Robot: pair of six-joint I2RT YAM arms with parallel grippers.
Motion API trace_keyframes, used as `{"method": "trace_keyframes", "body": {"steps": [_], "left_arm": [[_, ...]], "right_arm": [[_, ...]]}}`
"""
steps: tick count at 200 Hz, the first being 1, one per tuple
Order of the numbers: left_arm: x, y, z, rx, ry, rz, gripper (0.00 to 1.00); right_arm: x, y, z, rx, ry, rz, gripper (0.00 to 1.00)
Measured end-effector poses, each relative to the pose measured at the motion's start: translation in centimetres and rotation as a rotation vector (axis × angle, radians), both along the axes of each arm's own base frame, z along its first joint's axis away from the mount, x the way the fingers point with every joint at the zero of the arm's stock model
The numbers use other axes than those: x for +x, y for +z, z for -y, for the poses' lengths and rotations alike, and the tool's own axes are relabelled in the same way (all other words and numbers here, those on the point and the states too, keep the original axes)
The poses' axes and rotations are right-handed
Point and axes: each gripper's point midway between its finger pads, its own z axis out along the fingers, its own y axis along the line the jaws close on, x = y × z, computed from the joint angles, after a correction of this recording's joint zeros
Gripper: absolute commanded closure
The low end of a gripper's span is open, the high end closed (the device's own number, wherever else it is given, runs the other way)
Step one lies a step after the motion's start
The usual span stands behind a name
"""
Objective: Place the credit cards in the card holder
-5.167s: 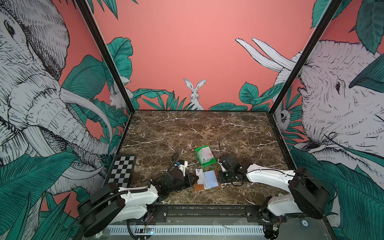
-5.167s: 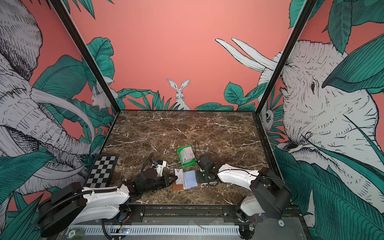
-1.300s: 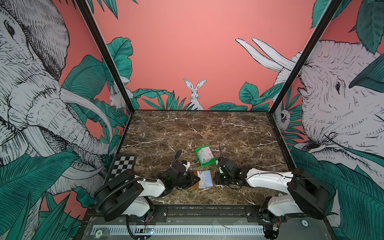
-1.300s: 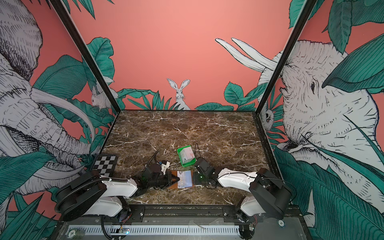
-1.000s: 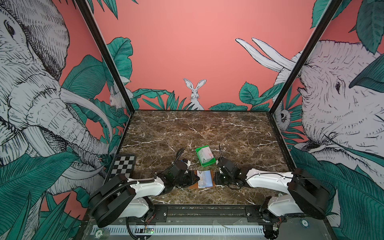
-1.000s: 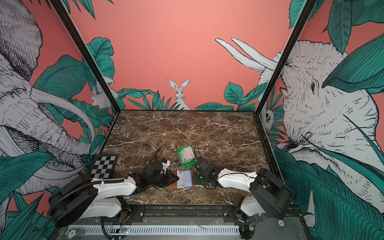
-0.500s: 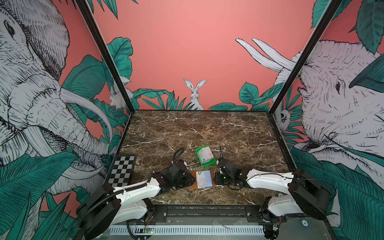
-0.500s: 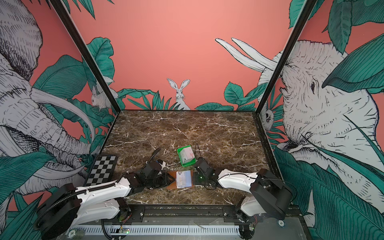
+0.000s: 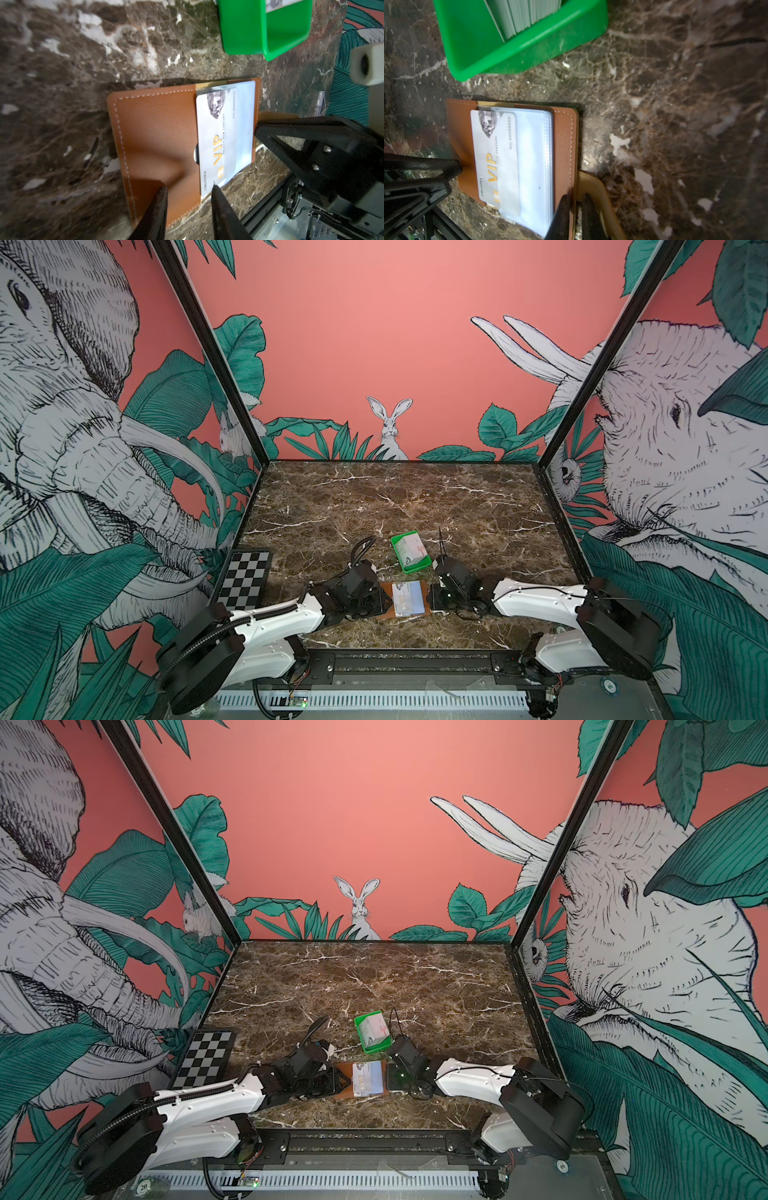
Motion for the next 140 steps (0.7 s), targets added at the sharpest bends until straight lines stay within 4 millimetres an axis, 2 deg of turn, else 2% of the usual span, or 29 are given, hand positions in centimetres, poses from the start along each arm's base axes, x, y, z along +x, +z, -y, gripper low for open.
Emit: {"method": "trace_keyframes", "body": {"steps": [140], "left_arm": [[1.0,0.0,2.3,-0.033,-0.033,0.010,0.70]], "right_arm": [[-0.1,0.0,-0.1,-0.002,0.004,0.001,0.87]]}}
